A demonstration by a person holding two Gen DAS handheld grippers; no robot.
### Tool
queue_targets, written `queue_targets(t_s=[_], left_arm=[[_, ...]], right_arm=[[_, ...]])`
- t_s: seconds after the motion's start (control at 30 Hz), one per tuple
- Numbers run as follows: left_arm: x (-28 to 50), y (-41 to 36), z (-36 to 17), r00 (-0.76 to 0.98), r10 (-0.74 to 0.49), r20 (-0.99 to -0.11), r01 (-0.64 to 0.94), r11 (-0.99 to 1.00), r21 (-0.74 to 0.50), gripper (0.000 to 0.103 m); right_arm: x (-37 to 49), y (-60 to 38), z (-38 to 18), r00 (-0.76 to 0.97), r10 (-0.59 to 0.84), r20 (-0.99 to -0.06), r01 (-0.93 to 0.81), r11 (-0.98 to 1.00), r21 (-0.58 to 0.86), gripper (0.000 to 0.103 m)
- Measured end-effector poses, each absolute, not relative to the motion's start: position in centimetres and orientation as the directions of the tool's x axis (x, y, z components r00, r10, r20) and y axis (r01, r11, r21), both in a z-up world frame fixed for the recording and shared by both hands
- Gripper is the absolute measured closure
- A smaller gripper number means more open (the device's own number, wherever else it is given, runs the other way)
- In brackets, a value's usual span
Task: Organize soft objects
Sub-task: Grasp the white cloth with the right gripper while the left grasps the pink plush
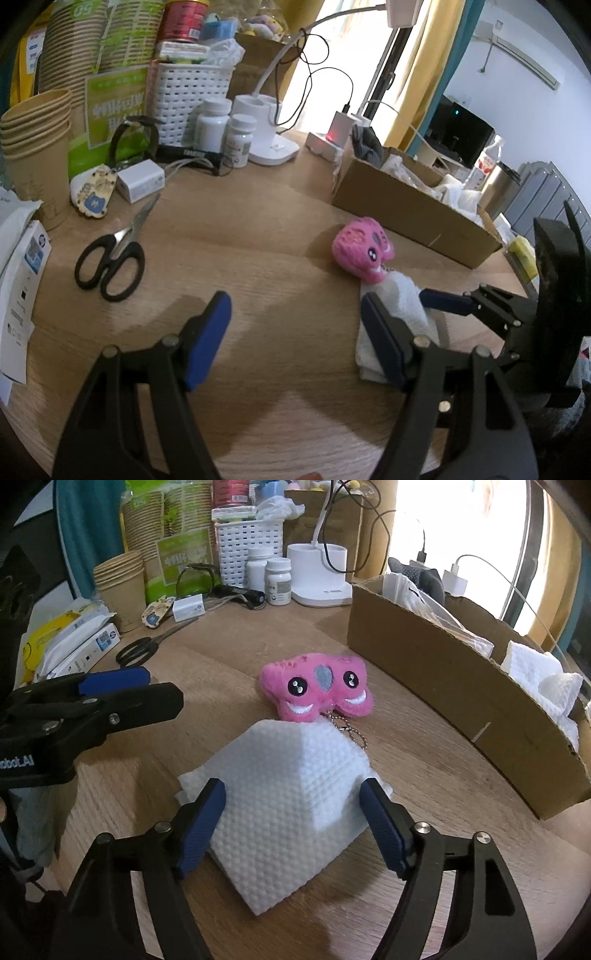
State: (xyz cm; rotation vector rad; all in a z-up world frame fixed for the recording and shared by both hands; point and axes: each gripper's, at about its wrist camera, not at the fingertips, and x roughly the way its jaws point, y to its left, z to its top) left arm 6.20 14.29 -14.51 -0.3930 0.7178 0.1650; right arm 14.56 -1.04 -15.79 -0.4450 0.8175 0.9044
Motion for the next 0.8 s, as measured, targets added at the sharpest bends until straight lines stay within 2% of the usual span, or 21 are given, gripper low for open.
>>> queue_targets(t_s=[0.07,0.2,0.3,0.5,0.8], left_arm=[[6.4,14.1,-14.5,0.740,0.014,-0.672,-0.280,0.916,-0.289,0.029],[7.0,13.4,-14.5,0.731,0.013,-0.682,-0.271,0.923,-0.273,0.029],[7.7,12.7,-14.4,0.724,0.008,-0.690,-0.260,0.929,-0.262,0.029],[9.0,11.4,-14.1,0.708,0.013,-0.706,-0.234,0.948,-0.217,0.029],[11.9,9.9,-13.4,0.686,0.044,-0.726,-0.202,0.971,-0.131,0.029]], right_arm=[[14.6,-1.4,-15.8,0.355,0.518,-0.778,-0.831,0.556,-0.009,0.035],[15.0,-2.9,-15.6,0.367,0.526,-0.767,-0.821,0.571,-0.001,0.059],[15.4,-3.8,-15.5,0.371,0.528,-0.764,-0.815,0.580,0.006,0.070],[16.6,-6.0,-15.3,0.374,0.529,-0.761,-0.792,0.609,0.034,0.082],[18.7,-8.6,-15.3,0.392,0.514,-0.763,-0.753,0.656,0.055,0.086]])
